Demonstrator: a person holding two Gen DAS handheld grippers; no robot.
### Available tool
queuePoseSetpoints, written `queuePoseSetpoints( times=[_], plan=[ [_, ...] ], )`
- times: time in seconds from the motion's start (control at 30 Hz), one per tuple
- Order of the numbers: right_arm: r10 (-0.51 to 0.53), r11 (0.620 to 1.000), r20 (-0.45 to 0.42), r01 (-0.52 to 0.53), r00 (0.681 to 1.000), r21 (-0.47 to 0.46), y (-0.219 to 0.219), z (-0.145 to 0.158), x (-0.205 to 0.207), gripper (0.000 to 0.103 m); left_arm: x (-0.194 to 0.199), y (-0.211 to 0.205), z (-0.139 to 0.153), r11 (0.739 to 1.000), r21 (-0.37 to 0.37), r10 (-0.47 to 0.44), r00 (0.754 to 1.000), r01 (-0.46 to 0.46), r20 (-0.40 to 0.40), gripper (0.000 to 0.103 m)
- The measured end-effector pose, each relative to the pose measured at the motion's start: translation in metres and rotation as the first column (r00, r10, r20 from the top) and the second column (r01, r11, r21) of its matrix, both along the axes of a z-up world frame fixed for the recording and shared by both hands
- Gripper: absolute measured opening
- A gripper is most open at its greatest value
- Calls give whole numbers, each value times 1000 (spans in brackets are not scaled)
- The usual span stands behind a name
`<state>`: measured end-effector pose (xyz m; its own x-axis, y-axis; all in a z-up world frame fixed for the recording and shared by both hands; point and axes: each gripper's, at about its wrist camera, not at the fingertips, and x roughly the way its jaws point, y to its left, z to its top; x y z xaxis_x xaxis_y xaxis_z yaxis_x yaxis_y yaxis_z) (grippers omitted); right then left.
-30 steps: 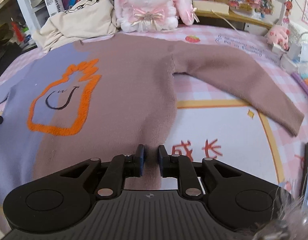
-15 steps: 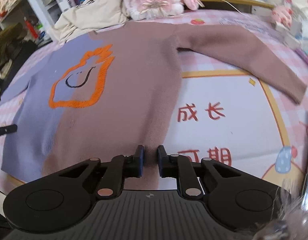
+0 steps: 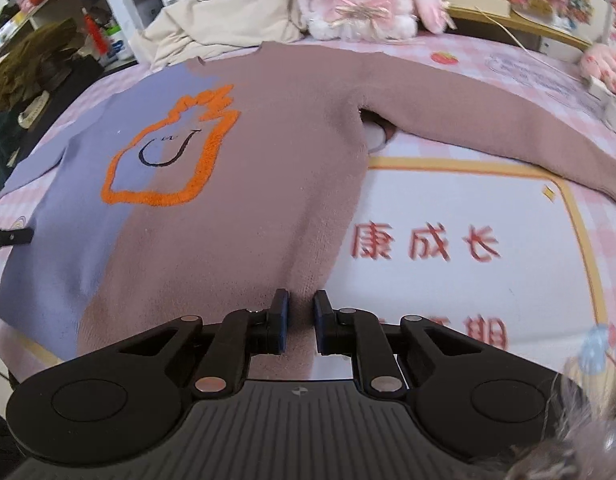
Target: Fold clothes
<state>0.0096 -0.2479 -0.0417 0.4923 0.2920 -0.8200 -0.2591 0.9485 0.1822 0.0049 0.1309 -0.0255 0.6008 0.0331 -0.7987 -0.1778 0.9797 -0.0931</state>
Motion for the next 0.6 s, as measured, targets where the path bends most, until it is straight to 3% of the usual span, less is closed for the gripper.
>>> queuePoseSetpoints(
  times=[0.2, 0.4, 0.6],
  plan=[
    [-99, 995, -3, 99, 995, -29, -19, 3, -8, 12, 13, -29, 0, 994, 22, -107, 994, 107, 15, 6],
    [-80, 996, 27, 81, 996, -34, -14, 2, -6, 12, 4, -2, -2, 996, -82, -38, 999, 39, 14, 6],
    [-61, 998, 20, 62, 998, -28, -14, 2, -1, 12, 3, -3, -2, 998, -62, -29, 1000, 30, 11, 6]
  ],
)
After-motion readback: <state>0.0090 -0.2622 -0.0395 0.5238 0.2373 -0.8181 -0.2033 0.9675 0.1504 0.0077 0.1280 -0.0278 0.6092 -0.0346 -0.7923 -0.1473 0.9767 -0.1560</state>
